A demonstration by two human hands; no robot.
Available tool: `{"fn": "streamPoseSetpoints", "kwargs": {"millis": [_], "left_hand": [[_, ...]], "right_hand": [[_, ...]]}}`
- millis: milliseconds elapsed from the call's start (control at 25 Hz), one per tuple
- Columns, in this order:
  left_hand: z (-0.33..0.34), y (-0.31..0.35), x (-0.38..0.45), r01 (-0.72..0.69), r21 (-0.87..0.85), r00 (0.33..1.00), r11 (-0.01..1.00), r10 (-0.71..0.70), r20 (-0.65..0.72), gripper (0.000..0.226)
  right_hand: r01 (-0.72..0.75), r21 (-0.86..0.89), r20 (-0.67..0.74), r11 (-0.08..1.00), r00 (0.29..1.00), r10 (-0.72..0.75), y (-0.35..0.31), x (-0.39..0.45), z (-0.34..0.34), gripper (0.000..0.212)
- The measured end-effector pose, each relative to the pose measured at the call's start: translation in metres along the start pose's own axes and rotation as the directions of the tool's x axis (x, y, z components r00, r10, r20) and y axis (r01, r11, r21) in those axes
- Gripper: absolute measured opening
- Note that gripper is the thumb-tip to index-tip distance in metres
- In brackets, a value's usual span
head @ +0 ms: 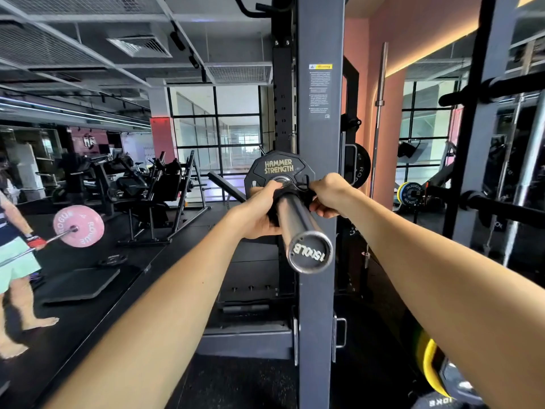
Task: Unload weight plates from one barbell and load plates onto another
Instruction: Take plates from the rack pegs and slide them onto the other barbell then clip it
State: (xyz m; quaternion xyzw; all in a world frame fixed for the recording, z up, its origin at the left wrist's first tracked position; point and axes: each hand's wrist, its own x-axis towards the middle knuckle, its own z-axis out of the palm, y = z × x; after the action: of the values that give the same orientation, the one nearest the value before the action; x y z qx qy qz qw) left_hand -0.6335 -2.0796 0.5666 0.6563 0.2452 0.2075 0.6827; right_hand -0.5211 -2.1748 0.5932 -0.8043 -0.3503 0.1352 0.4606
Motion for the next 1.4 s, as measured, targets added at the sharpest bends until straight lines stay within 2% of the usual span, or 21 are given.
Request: {"fn": "streamPoseSetpoints", "kwargs": {"millis": [120,400,680,840,1000,1200,1400], "left_hand": [[0.012,-0.004,-0.048,-0.025,-0.001,1.0,1.0,0.025,-0.014,0.041],[0.035,-0.011,-0.151,-0.03,-0.019,0.997,0.999,0.031,0.071,0.048],[0.043,-0.017,-0.203,-0.002,0.02,0.99,1.0,-0.001,0.144,0.054],[0.035,-0.024,-0.227,0.022,0.094,0.976,0.995,-0.042,0.214,0.054],[-0.004,-0.031,-0.242,-0.005,0.09,0.967,0.996,-0.018,0.255,0.05],[-0.076,-0.046,-0.255,-0.088,0.147,0.984,0.985,0.063,0.166,0.024],[-0.153,-0.064,-0.257,-0.174,0.296,0.978,0.939,0.201,-0.063,0.023]], "right_hand": [[0.033,0.044,0.011,0.998,0.999,-0.033,0.004,-0.049,-0.008,0.035],[0.03,0.075,0.029,0.997,0.999,-0.032,0.006,-0.151,-0.025,0.037],[0.055,0.098,-0.003,0.994,0.999,-0.055,0.008,-0.215,-0.035,0.037],[0.042,0.062,0.071,0.997,0.996,-0.046,0.012,-0.237,-0.032,0.036],[0.063,0.119,0.16,0.991,0.984,-0.082,0.008,-0.25,-0.009,0.038],[0.108,0.138,0.244,0.985,0.96,-0.14,-0.008,-0.243,0.047,0.027],[0.066,0.323,0.336,0.944,0.925,-0.18,-0.036,-0.209,0.133,0.04]]}}
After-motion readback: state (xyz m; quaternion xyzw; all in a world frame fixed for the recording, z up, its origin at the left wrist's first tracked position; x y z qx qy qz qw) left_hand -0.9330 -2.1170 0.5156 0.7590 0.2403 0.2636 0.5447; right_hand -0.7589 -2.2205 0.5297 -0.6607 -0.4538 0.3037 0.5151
